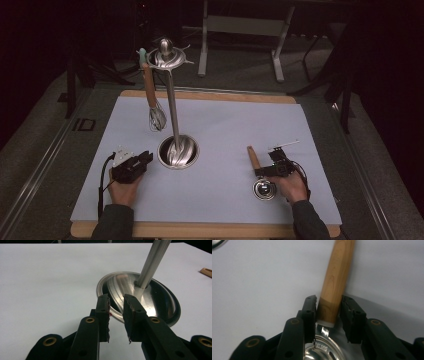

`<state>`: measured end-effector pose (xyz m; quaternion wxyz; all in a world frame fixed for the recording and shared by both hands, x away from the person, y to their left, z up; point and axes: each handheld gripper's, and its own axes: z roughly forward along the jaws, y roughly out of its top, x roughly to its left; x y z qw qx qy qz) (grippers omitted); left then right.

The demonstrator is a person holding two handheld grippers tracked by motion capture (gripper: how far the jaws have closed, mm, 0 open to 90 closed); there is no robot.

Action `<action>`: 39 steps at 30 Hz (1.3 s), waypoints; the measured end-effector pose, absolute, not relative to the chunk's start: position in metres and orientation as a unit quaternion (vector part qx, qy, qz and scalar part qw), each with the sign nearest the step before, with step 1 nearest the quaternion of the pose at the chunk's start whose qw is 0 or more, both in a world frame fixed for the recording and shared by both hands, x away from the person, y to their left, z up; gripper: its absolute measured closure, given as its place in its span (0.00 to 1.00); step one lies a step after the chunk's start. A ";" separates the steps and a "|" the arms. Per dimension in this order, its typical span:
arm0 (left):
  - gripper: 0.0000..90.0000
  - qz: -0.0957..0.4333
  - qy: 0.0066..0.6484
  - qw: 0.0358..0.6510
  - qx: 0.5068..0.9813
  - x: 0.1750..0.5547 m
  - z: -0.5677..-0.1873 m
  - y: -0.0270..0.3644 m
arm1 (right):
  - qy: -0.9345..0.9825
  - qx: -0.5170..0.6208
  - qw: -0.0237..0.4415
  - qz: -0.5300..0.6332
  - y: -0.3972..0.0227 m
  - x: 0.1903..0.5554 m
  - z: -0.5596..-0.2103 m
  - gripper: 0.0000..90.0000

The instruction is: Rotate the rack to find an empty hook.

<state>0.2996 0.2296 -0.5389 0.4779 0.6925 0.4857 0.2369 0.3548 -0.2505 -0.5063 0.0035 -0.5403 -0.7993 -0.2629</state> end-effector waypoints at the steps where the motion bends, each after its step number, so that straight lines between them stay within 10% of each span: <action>1: 0.83 0.237 0.486 0.478 0.692 0.300 -0.539 0.230 | -0.803 -0.539 -0.006 -0.254 -0.249 0.355 -0.504 0.78; 39: 0.83 0.235 0.486 0.475 0.695 0.300 -0.539 0.229 | -0.832 -0.521 0.003 -0.192 -0.243 0.373 -0.493 0.79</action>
